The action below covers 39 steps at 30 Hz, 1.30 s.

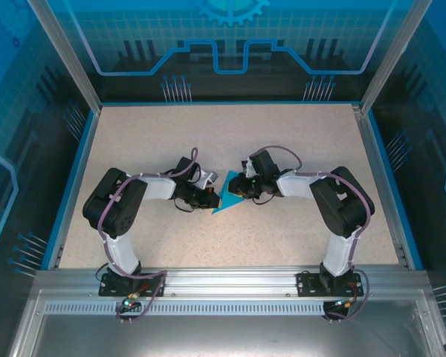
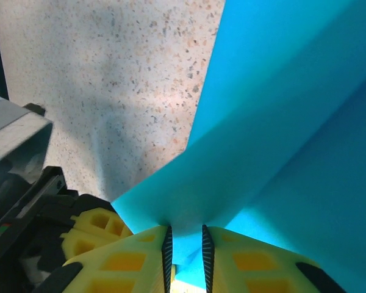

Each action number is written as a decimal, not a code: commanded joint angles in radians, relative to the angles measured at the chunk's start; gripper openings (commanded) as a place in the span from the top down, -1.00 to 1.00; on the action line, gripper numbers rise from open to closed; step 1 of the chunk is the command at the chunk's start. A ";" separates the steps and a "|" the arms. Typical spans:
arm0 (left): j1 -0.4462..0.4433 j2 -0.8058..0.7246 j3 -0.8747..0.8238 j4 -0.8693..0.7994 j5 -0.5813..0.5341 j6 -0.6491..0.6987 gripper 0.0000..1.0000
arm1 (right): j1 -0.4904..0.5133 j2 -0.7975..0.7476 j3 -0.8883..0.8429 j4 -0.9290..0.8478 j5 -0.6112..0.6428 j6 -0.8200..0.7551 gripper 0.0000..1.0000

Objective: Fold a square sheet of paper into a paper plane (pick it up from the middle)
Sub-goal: Fourth fold the wing at the center of the table.

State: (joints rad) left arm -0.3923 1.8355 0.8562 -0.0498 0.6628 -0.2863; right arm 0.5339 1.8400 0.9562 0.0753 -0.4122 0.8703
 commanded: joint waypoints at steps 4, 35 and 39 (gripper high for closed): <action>0.016 -0.022 0.034 -0.048 0.056 0.021 0.97 | -0.017 -0.111 -0.064 -0.001 0.014 -0.017 0.49; 0.024 0.019 0.082 -0.085 0.061 0.024 0.80 | 0.005 0.080 0.077 0.089 -0.061 0.094 0.60; 0.023 0.005 0.066 -0.088 0.047 0.035 0.54 | 0.000 0.088 0.080 0.080 -0.047 0.094 0.60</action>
State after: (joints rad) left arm -0.3805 1.8404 0.9287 -0.1242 0.7044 -0.2615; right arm 0.5362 1.9163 1.0138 0.1574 -0.4713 0.9539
